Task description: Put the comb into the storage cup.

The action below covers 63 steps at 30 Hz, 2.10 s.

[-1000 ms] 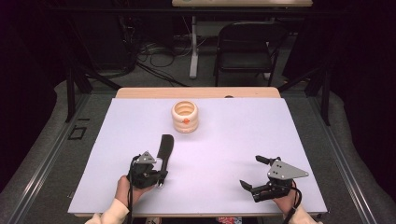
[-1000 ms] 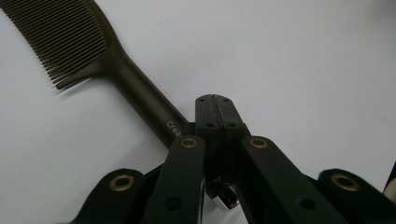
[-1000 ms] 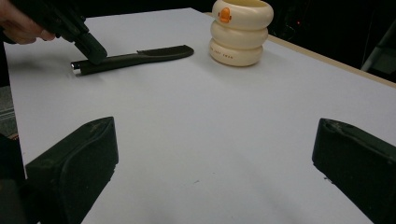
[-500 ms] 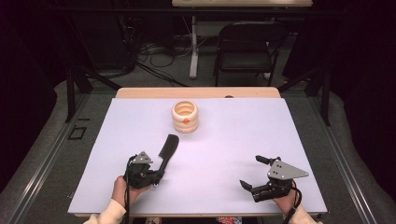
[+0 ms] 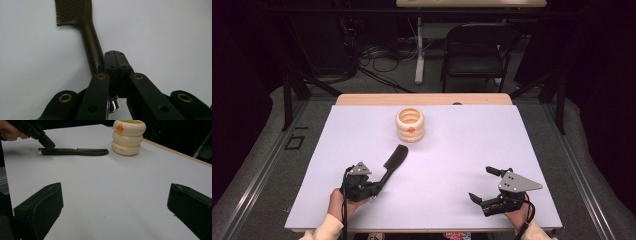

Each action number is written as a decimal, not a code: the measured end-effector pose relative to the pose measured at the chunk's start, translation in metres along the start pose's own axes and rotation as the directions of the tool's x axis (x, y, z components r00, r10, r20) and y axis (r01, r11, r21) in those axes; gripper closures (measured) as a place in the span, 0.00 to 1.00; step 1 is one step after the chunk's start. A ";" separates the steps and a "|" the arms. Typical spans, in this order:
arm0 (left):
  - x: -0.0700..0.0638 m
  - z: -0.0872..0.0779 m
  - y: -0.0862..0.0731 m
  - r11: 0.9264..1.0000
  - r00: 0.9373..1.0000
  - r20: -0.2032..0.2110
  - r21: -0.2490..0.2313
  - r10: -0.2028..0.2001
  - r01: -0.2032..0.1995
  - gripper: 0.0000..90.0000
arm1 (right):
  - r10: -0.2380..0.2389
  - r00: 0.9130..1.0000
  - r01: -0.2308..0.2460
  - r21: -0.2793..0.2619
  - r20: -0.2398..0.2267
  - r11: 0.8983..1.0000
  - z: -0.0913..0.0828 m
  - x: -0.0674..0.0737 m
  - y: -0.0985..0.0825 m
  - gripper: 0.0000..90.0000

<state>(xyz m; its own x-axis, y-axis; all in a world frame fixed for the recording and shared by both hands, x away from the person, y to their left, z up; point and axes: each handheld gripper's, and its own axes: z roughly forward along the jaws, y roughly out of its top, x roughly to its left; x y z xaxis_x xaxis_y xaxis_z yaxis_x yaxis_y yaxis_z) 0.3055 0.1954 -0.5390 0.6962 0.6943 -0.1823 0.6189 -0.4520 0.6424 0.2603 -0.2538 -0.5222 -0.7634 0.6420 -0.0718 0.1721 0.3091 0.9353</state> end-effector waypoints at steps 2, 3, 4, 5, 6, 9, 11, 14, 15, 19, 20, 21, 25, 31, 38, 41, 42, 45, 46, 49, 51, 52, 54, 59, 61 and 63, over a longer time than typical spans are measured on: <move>0.001 -0.001 0.000 1.000 1.000 -0.007 -0.001 0.000 -0.001 1.00 | 0.002 1.000 -0.002 0.003 0.000 1.000 0.000 0.000 0.000 0.00; 0.001 -0.001 0.000 1.000 1.000 -0.007 -0.001 0.000 -0.001 1.00 | 0.002 1.000 -0.002 0.003 0.000 1.000 0.000 0.000 0.000 0.00; 0.002 -0.001 0.000 1.000 1.000 -0.010 -0.002 0.003 -0.003 1.00 | 0.001 1.000 -0.001 0.004 0.000 1.000 0.000 0.000 0.000 0.00; 0.003 -0.001 0.000 1.000 1.000 -0.019 0.000 0.006 -0.006 1.00 | 0.001 1.000 -0.001 0.003 -0.001 1.000 0.000 0.000 0.000 0.00; 0.003 -0.001 0.000 1.000 1.000 -0.021 0.001 0.005 -0.005 1.00 | -0.001 1.000 0.001 0.000 -0.001 1.000 0.000 0.000 0.000 0.00; 0.005 -0.001 0.001 1.000 1.000 -0.029 0.006 0.011 -0.010 1.00 | 0.000 1.000 0.000 0.002 -0.001 1.000 0.000 0.000 0.000 0.00; 0.006 -0.001 0.001 1.000 0.999 -0.035 0.004 0.011 -0.011 1.00 | 0.001 1.000 -0.001 0.000 -0.001 1.000 0.000 0.000 0.000 0.00; 0.006 -0.002 0.001 1.000 0.999 -0.044 0.007 0.009 -0.009 1.00 | 0.004 1.000 -0.004 0.004 -0.002 1.000 0.000 0.000 0.000 0.00; 0.008 -0.002 0.001 1.000 0.999 -0.049 0.007 0.010 -0.010 1.00 | 0.005 1.000 -0.005 0.006 -0.004 1.000 0.001 0.000 0.000 0.00; 0.008 0.000 0.001 1.000 0.998 -0.057 0.020 0.018 -0.016 1.00 | 0.001 1.000 -0.001 0.008 -0.005 1.000 0.001 0.000 0.000 0.00; 0.008 0.000 0.001 1.000 0.998 -0.057 0.020 0.018 -0.016 1.00 | 0.002 1.000 -0.002 0.008 -0.004 1.000 0.001 0.000 0.000 0.00; 0.010 0.000 0.002 0.999 0.998 -0.063 0.023 0.026 -0.024 1.00 | 0.004 1.000 -0.004 0.010 -0.005 1.000 0.001 0.000 0.000 0.00; 0.014 -0.002 0.004 0.999 0.996 -0.080 0.025 0.030 -0.028 1.00 | 0.009 1.000 -0.009 0.014 -0.007 1.000 0.001 -0.001 -0.001 0.00; 0.015 0.000 0.003 0.999 0.997 -0.075 0.029 0.026 -0.024 1.00 | 0.006 1.000 -0.006 0.017 -0.008 1.000 0.002 -0.001 -0.001 0.00; 0.011 -0.005 0.004 0.999 0.999 -0.026 0.007 0.045 -0.045 0.84 | 0.014 1.000 -0.013 0.025 -0.011 1.000 0.003 -0.002 -0.001 0.00; 0.007 -0.008 0.007 0.998 0.998 -0.004 0.009 0.058 -0.058 0.70 | 0.016 1.000 -0.016 0.025 -0.011 1.000 0.003 -0.001 -0.001 0.00; 0.007 -0.008 0.007 0.998 0.998 -0.004 0.009 0.058 -0.058 0.65 | 0.016 1.000 -0.016 0.025 -0.011 1.000 0.003 -0.001 -0.001 0.00; 0.005 -0.014 0.009 0.998 0.998 0.006 0.011 0.067 -0.067 0.53 | 0.022 1.000 -0.021 0.028 -0.012 0.999 0.003 -0.001 -0.001 0.00; 0.005 -0.014 0.009 0.998 0.998 0.006 0.011 0.067 -0.067 0.47 | 0.019 1.000 -0.018 0.026 -0.011 0.999 0.003 -0.002 -0.001 0.00; 0.005 -0.020 0.012 0.996 0.996 -0.001 0.026 0.089 -0.089 0.36 | 0.018 1.000 -0.018 0.029 -0.011 0.999 0.003 -0.002 -0.001 0.00; 0.006 -0.022 0.013 0.995 0.995 -0.008 0.036 0.096 -0.096 0.30 | 0.019 1.000 -0.018 0.029 -0.010 0.999 0.003 -0.002 -0.001 0.00; 0.007 -0.024 0.014 0.994 0.995 -0.017 0.039 0.103 -0.102 0.26 | 0.019 1.000 -0.018 0.030 -0.010 0.999 0.003 -0.002 -0.001 0.00; 0.008 -0.025 0.016 0.993 0.994 -0.028 0.053 0.109 -0.108 0.21 | 0.019 1.000 -0.019 0.032 -0.009 0.999 0.004 -0.002 -0.001 0.00; 0.011 -0.027 0.024 0.988 0.989 -0.052 0.076 0.139 -0.135 0.13 | 0.022 1.000 -0.022 0.035 -0.010 0.999 0.005 -0.002 -0.002 0.00; 0.010 -0.027 0.028 0.986 0.987 -0.063 0.084 0.148 -0.142 0.10 | 0.022 1.000 -0.022 0.032 -0.010 0.999 0.004 -0.002 -0.002 0.00; 0.010 -0.027 0.032 0.983 0.983 -0.079 0.098 0.164 -0.156 0.07 | 0.021 1.000 -0.021 0.032 -0.009 0.999 0.004 -0.002 -0.002 0.00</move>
<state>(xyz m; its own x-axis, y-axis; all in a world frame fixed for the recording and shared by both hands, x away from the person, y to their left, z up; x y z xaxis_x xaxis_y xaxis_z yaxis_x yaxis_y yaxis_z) 0.3229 0.2029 -0.5004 0.7576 0.6525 -0.0154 0.5352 -0.6075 0.5869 0.2641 -0.2528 -0.5249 -0.7652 0.6420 -0.0489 0.2076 0.3179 0.9251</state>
